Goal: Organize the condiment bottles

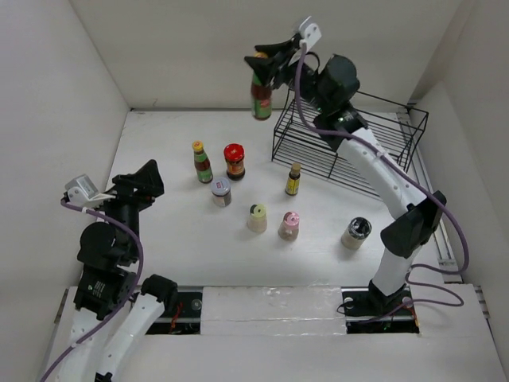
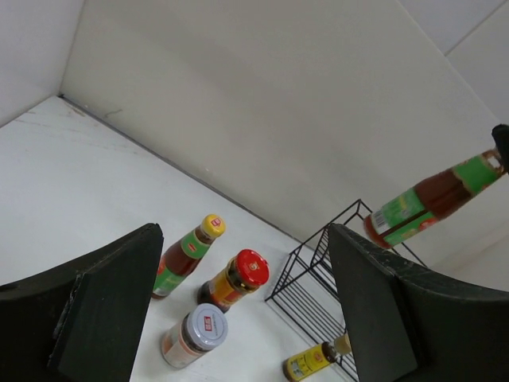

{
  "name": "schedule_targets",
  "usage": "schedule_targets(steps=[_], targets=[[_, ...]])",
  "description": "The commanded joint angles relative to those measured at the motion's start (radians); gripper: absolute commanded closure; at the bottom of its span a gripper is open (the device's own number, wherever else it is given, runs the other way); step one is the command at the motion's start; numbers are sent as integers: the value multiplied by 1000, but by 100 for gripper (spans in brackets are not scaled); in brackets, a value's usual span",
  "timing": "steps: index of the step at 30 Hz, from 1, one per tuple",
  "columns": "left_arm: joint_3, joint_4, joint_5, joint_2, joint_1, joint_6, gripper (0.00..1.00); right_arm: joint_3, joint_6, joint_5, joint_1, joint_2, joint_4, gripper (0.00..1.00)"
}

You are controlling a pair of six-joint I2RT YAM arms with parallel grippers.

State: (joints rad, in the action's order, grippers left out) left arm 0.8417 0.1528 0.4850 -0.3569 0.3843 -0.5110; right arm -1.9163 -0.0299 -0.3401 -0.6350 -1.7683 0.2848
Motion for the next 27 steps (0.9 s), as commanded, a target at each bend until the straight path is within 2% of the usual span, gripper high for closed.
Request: schedule_targets(steps=[1,5,11,19,27], targets=[[-6,-58,-65,-37,-4,17,20,-142,4,12,92,-6,8,90],[-6,-58,-86,-37,-4,17,20,-289,4,38,187,-69,-74,92],[-6,-68,-105,-57,-4,26,20,-409,4,104,302,-163,-107,92],[-6,-68,-114,-85,-4,26,20,-565,4,162,371,-284,-107,92],[-6,-78,-103,-94,-4,35,20,-632,13,171,405,-381,-107,92]])
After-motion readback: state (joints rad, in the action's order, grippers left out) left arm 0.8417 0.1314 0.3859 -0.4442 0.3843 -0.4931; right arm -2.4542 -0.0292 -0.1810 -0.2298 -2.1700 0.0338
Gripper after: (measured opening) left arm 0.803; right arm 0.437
